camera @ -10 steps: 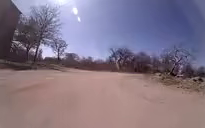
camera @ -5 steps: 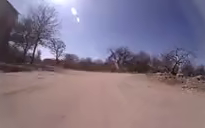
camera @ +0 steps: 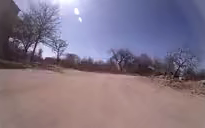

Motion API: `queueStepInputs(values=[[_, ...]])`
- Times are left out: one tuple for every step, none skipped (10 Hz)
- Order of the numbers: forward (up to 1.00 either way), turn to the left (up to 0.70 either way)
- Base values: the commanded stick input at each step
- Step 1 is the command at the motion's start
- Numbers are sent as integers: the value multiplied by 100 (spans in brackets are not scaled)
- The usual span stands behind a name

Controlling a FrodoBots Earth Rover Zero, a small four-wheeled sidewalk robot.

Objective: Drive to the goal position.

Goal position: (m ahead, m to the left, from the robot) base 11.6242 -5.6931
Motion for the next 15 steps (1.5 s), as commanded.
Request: queueStepInputs(values=[[100, 0], [100, 0], [100, 0], [100, 0], [100, 0], [100, 0], [100, 0], [100, 0], [100, 0], [100, 0], [100, 0], [100, 0], [100, 0], [100, 0], [100, 0]])
